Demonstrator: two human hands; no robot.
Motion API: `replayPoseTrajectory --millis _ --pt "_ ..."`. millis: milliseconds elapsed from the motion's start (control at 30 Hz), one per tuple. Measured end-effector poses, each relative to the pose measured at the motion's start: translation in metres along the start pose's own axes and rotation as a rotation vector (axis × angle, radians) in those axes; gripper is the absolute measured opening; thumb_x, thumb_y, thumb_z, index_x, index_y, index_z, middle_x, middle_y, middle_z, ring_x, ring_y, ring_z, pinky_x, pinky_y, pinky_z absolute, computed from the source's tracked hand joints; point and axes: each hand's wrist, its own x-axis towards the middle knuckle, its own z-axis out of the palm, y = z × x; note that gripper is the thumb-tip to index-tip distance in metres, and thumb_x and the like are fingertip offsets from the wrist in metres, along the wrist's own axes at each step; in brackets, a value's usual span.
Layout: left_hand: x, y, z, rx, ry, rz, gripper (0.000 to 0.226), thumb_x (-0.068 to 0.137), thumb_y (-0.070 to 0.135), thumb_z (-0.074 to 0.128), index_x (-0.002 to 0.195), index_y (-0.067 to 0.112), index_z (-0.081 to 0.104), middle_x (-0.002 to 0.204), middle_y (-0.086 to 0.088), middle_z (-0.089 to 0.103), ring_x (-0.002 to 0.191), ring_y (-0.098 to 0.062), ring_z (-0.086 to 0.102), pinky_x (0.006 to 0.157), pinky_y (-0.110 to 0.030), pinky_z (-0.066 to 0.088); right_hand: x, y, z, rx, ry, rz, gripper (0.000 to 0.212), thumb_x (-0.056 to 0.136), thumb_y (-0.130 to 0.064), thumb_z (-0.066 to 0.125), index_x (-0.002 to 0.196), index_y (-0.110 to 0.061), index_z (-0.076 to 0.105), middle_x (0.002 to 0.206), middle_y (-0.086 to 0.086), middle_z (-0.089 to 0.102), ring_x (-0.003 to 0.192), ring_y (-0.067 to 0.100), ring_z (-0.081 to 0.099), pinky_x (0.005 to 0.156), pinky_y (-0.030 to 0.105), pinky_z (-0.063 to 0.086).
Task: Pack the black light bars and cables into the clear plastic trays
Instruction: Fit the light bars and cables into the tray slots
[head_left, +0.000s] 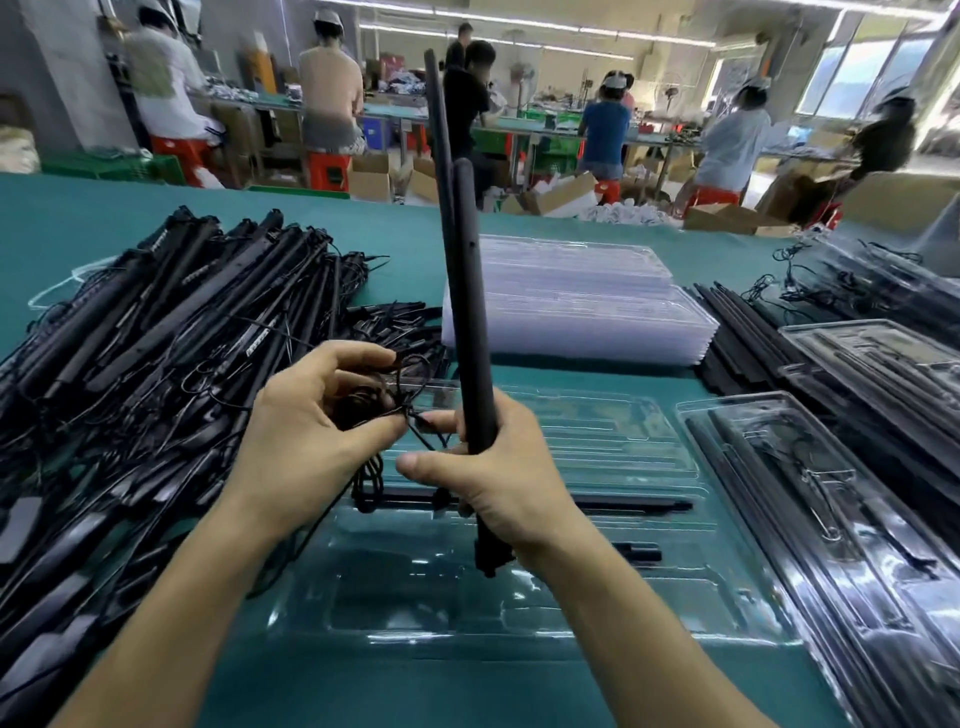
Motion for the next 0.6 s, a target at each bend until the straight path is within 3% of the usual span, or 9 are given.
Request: replayPoseTrajectory --millis 67,100,200,300,433,600 --pt "-0.001 0.000 0.001 -0.155 -0.008 -0.054 0.043 0.072 0.007 0.084 0.106 0.028 0.069 0.091 0.003 0.072 0.084 -0.015 0.072 0.071 -0.034 0.062 0.002 0.002 0.002 -0.100 0.018 -0.040 0.037 0.068 -0.021 0.085 0.096 -0.026 0.062 0.090 -0.002 0.070 0.072 0.007 0.066 0.065 0.035 0.058" --pt "-0.001 0.000 0.001 -0.216 -0.012 -0.076 0.038 0.071 0.012 0.083 0.104 0.025 0.070 0.090 0.001 0.073 0.082 -0.017 0.072 0.068 -0.032 0.062 0.002 0.004 0.000 -0.126 0.017 -0.061 0.031 0.071 -0.023 0.083 0.093 -0.023 0.062 0.081 -0.005 0.068 0.069 0.009 0.065 0.062 0.036 0.056" --pt "-0.001 -0.001 0.001 -0.282 -0.037 -0.116 0.032 0.068 0.020 0.081 0.099 0.020 0.073 0.090 -0.003 0.075 0.079 -0.019 0.073 0.063 -0.027 0.060 0.002 0.002 -0.010 -0.042 0.032 -0.063 0.027 0.076 -0.023 0.082 0.075 -0.019 0.056 0.061 -0.006 0.058 0.054 0.013 0.061 0.041 0.022 0.042" --pt "-0.002 -0.001 0.003 -0.274 -0.087 -0.141 0.036 0.067 0.025 0.081 0.102 0.024 0.073 0.089 -0.005 0.075 0.071 -0.024 0.074 0.057 -0.028 0.059 0.005 0.000 -0.026 -0.048 0.061 -0.044 0.023 0.079 -0.023 0.081 0.067 -0.022 0.061 0.059 0.002 0.064 0.056 0.027 0.063 0.037 0.023 0.040" --pt "-0.003 -0.003 0.000 -0.207 -0.080 -0.162 0.052 0.057 0.038 0.087 0.106 0.041 0.069 0.099 0.001 0.072 0.061 -0.026 0.072 0.050 -0.030 0.057 0.011 -0.005 -0.043 0.132 0.034 -0.007 0.022 0.078 -0.021 0.081 0.067 -0.019 0.061 0.058 0.001 0.059 0.047 0.011 0.043 0.036 0.019 0.032" --pt "-0.005 -0.004 -0.009 -0.070 -0.118 -0.159 0.059 0.052 0.046 0.089 0.108 0.044 0.069 0.103 0.016 0.069 0.083 -0.017 0.071 0.073 -0.036 0.061 0.020 -0.016 -0.064 0.399 0.077 0.045 0.018 0.069 -0.029 0.079 0.066 -0.021 0.063 0.057 -0.001 0.053 0.045 0.006 0.037 0.035 0.015 0.030"
